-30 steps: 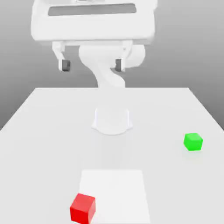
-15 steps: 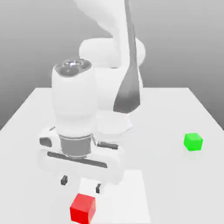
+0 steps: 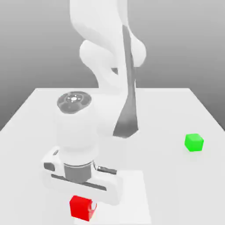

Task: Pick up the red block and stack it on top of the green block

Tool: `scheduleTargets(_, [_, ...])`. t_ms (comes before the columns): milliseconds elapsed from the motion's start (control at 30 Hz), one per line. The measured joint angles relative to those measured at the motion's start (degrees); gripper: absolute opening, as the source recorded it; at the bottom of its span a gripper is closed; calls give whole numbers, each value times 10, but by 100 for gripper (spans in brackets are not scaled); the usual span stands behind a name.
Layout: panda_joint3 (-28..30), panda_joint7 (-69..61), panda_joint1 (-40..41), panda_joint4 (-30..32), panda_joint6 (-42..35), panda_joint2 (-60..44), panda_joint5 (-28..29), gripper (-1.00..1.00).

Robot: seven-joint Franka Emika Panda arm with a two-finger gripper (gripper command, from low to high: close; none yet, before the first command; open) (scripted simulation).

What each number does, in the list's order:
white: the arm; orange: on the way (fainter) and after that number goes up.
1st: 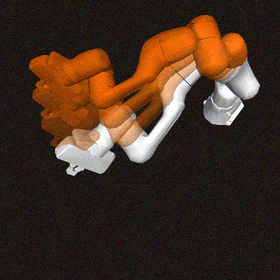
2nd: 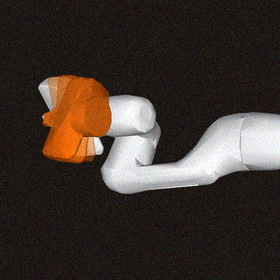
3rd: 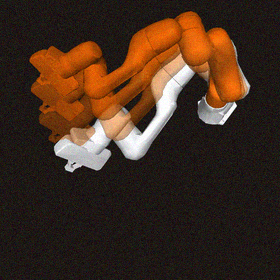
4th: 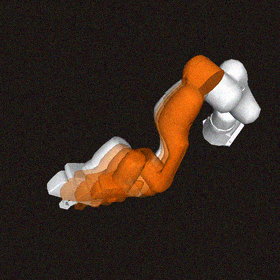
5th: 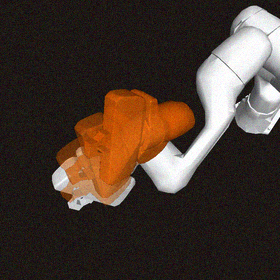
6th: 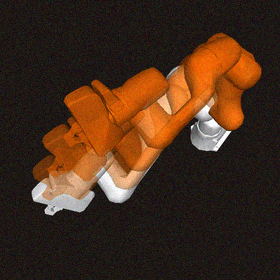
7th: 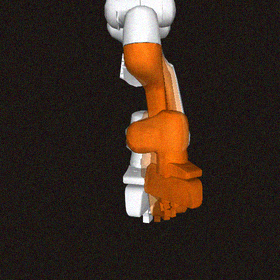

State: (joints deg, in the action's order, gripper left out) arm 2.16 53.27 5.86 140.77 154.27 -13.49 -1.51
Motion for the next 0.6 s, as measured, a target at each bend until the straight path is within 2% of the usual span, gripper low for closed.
scheduleTargets(200, [-94, 41, -89, 59, -11, 72, -25, -100])
scheduleTargets(400, [-176, 86, -270, 127, -15, 147, -66, -100])
scheduleTargets(600, [-250, 134, -375, 192, -17, 217, -97, -100])
